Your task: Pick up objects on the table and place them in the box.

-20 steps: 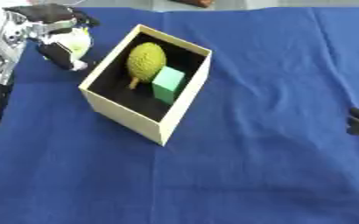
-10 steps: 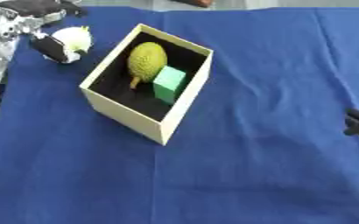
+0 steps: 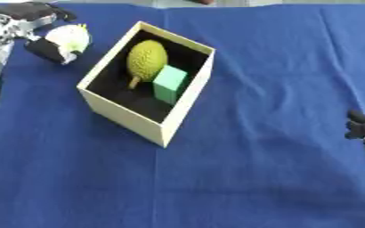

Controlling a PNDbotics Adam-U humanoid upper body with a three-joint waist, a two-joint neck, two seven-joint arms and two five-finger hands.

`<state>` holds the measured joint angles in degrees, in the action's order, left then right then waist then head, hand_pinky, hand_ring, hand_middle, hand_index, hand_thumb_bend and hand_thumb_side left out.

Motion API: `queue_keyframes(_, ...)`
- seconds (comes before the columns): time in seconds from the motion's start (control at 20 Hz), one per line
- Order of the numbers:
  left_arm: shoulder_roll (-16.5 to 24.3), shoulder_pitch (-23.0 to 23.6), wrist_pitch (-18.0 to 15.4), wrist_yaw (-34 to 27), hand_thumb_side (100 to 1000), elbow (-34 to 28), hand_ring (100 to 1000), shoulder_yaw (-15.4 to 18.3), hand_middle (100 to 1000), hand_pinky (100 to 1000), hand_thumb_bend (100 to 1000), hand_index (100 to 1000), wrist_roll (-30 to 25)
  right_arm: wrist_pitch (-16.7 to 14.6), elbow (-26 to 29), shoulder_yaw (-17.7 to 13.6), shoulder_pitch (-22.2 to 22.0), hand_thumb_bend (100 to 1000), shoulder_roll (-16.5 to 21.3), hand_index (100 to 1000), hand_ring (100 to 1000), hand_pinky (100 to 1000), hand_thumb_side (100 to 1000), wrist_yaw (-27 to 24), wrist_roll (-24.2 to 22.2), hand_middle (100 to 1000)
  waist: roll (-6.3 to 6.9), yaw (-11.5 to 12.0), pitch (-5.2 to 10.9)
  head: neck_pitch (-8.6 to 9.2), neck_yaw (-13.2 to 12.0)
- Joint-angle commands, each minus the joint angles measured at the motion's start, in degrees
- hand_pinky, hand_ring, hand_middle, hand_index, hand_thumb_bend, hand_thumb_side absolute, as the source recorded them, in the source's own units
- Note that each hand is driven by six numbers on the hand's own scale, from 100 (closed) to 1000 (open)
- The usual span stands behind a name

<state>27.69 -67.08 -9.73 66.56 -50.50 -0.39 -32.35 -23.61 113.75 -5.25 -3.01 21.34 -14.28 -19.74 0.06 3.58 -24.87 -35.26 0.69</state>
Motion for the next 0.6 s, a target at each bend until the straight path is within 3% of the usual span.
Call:
queue_keyframes(0.05, 1.57, -1.23, 1.13, 0.72, 494, 0.66, 965, 1.15, 878, 1000, 312, 983, -0.33, 0.33, 0.84, -0.16, 0.26, 100, 0.41, 804, 1000, 1000, 522, 0.38, 0.13, 675, 0.10, -0.13, 1.01, 0.91, -0.14)
queue_keyframes(0.35, 1.30, -1.35, 3.18, 2.53, 495, 2.50, 960, 1.90, 874, 989, 321, 978, -0.43, 0.81, 0.84, -0.02, 0.53, 100, 0.09, 801, 1000, 1000, 527, 0.48, 0.27, 669, 0.15, -0.53, 0.63, 1.41, -0.38)
queue_keyframes(0.55, 1.16, -1.35, 3.66, 2.72, 435, 3.21, 941, 2.17, 851, 964, 268, 965, -0.52, 1.26, 0.84, 0.08, 0.61, 100, -0.16, 799, 1000, 1000, 529, 0.82, 0.19, 667, 0.17, -0.67, 0.40, 1.57, -0.40)
queue_keyframes(0.6, 1.16, -1.35, 3.87, 2.66, 367, 3.36, 930, 2.28, 839, 950, 231, 959, -0.55, 1.30, 0.84, 0.09, 0.64, 100, -0.21, 799, 1000, 1000, 530, 0.85, 0.22, 666, 0.17, -0.70, 0.38, 1.59, -0.38)
